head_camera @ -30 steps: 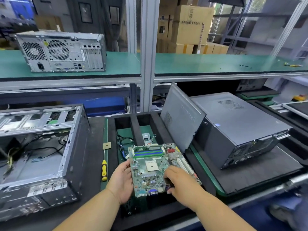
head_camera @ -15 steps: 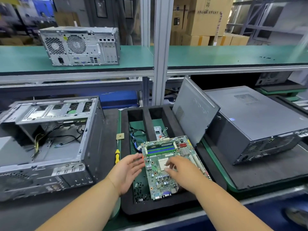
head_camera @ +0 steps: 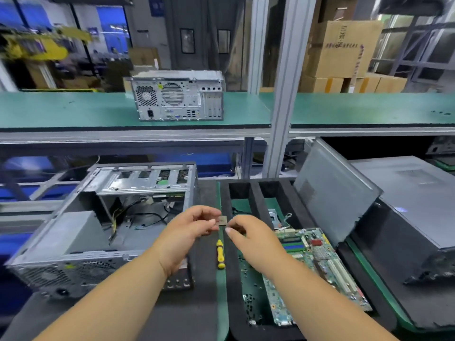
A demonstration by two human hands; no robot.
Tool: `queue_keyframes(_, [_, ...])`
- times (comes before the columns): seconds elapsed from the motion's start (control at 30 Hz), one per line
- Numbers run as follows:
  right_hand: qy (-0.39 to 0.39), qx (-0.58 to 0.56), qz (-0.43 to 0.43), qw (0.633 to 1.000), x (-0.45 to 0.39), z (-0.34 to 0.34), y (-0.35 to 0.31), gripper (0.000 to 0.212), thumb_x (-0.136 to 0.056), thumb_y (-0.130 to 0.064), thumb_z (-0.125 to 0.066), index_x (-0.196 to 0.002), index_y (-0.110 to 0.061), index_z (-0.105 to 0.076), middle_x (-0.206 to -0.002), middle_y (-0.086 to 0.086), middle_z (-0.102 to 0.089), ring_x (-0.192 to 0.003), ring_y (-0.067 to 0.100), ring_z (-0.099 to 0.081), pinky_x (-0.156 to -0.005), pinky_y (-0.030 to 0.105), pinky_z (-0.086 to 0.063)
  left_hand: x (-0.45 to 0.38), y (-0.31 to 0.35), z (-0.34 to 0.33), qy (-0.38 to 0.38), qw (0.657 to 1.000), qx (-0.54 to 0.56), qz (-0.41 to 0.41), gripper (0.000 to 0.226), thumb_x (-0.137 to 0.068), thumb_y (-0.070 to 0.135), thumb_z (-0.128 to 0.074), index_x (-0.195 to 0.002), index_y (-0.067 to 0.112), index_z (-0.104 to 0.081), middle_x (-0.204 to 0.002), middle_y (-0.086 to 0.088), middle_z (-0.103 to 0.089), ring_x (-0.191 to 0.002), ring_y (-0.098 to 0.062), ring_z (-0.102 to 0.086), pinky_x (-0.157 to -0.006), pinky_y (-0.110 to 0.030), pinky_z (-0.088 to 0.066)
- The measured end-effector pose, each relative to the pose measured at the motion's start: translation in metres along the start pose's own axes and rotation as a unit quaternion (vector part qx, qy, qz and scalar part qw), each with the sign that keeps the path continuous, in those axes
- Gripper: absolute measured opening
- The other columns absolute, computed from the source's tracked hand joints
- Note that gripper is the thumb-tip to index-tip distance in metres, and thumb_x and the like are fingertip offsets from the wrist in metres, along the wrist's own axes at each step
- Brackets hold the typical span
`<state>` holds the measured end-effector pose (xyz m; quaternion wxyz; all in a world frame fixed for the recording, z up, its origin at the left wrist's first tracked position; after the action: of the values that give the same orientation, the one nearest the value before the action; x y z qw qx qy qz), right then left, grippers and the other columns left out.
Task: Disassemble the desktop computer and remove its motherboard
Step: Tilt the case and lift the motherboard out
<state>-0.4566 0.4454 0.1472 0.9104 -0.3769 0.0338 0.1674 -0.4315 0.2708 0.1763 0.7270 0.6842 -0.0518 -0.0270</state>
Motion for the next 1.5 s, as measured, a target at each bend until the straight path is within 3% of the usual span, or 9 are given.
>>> queue_keyframes(0.33, [-0.006, -0.013, 0.017, 1.000, -0.056, -0.076, -0.071, 0.008, -0.096, -0.036, -0.055, -0.092, -0.034, -0.062, -0.091, -0.017, -0.055, -0.082, 0.001, -0.053, -0.077, 0.028, -0.048, 0.010, -0.008, 0.162, 0.149, 0.966, -0.211, -0.025, 0.019, -0.089, 0.012, -0.063, -0.091, 0.030, -0.068, -0.097, 0.008, -0.067, -0.092, -0.008, -0.062, -0.081, -0.019, -0.045])
queue_keyframes(0.43, [0.007, 0.008, 0.034, 0.999, -0.078, -0.091, -0.085, 0.009, -0.095, -0.029, -0.057, -0.091, -0.034, -0.063, -0.094, -0.019, -0.054, -0.089, -0.001, -0.052, -0.079, 0.024, -0.045, 0.014, -0.022, 0.217, 0.243, 0.909, -0.339, -0.018, 0.022, -0.087, 0.017, -0.064, -0.106, 0.027, -0.062, -0.116, 0.004, -0.057, -0.102, -0.014, -0.057, -0.087, -0.026, -0.042])
queue_keyframes(0.53, [0.013, 0.086, 0.042, 0.995, -0.105, -0.097, -0.090, 0.011, -0.093, -0.023, -0.061, -0.101, -0.028, -0.065, -0.103, -0.013, -0.052, -0.104, 0.009, -0.048, -0.089, 0.025, -0.040, 0.022, -0.041, 0.255, 0.317, 0.833, -0.451, 0.040, 0.051, -0.083, 0.035, -0.066, -0.130, 0.022, -0.050, -0.134, -0.007, -0.043, -0.118, -0.029, -0.045, -0.099, -0.040, -0.038])
queue_keyframes(0.67, [-0.002, 0.268, 0.058, 0.962, -0.136, -0.102, -0.088, 0.044, -0.088, -0.027, -0.064, -0.129, -0.019, -0.051, -0.132, 0.000, -0.044, -0.122, 0.025, -0.036, -0.102, 0.038, -0.035, 0.019, -0.070, 0.265, 0.271, 0.770, -0.558, 0.147, 0.087, -0.084, 0.065, -0.048, -0.150, 0.019, -0.016, -0.157, -0.018, -0.007, -0.144, -0.035, -0.007, -0.118, -0.045, -0.012])
queue_keyframes(0.83, [-0.087, 0.321, 0.048, 0.942, -0.178, -0.113, -0.078, 0.082, -0.082, -0.032, -0.062, -0.153, -0.022, -0.023, -0.160, 0.000, -0.016, -0.146, 0.024, -0.014, -0.119, 0.039, -0.017, 0.013, -0.080, 0.264, 0.266, 0.757, -0.584, 0.126, 0.085, -0.081, 0.074, -0.033, -0.152, 0.032, -0.012, -0.162, -0.008, -0.005, -0.147, -0.029, 0.003, -0.119, -0.045, 0.000])
queue_keyframes(0.93, [-0.118, 0.330, 0.021, 0.936, -0.189, -0.126, -0.067, 0.086, -0.084, -0.031, -0.062, -0.155, -0.023, -0.014, -0.162, -0.001, -0.009, -0.148, 0.020, -0.006, -0.121, 0.036, -0.010, 0.012, -0.080, 0.265, 0.268, 0.753, -0.589, 0.118, 0.086, -0.081, 0.074, -0.031, -0.153, 0.033, -0.007, -0.162, -0.004, -0.008, -0.148, -0.028, 0.002, -0.119, -0.045, 0.000])
queue_keyframes(1.13, [-0.112, 0.311, -0.028, 0.943, -0.185, -0.139, -0.051, 0.077, -0.093, -0.003, -0.047, -0.156, -0.020, -0.006, -0.163, -0.001, -0.003, -0.150, 0.020, 0.006, -0.119, 0.030, -0.002, 0.012, -0.079, 0.264, 0.260, 0.745, -0.604, 0.109, 0.086, -0.081, 0.072, -0.030, -0.153, 0.034, -0.003, -0.162, -0.002, -0.004, -0.148, -0.027, 0.003, -0.119, -0.046, 0.001])
queue_keyframes(1.27, [-0.101, 0.278, -0.058, 0.954, -0.175, -0.139, -0.056, 0.077, -0.092, 0.005, -0.044, -0.156, -0.017, -0.008, -0.163, 0.000, -0.002, -0.149, 0.021, 0.009, -0.118, 0.029, -0.005, 0.008, -0.076, 0.272, 0.246, 0.764, -0.590, 0.086, 0.085, -0.080, 0.071, -0.033, -0.152, 0.037, -0.006, -0.162, 0.001, -0.003, -0.148, -0.024, 0.000, -0.119, -0.045, 0.000])
queue_keyframes(1.5, [-0.031, 0.258, -0.162, 0.952, -0.126, -0.151, -0.075, 0.079, -0.087, 0.002, -0.043, -0.155, -0.017, -0.010, -0.162, 0.001, -0.005, -0.149, 0.026, 0.009, -0.121, 0.035, -0.005, -0.008, -0.065, 0.320, 0.178, 0.825, -0.534, -0.044, 0.066, -0.081, 0.050, -0.060, -0.142, 0.036, -0.039, -0.155, 0.009, -0.023, -0.142, -0.020, -0.021, -0.116, -0.045, -0.022])
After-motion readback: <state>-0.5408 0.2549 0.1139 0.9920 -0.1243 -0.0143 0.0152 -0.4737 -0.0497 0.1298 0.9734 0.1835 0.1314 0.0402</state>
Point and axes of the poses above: each hand's wrist, its own x-axis away from the middle knuckle, its own z-axis out of the back of the hand, y = z × x, the point moved 3 cm from there along -x, towards the middle knuckle
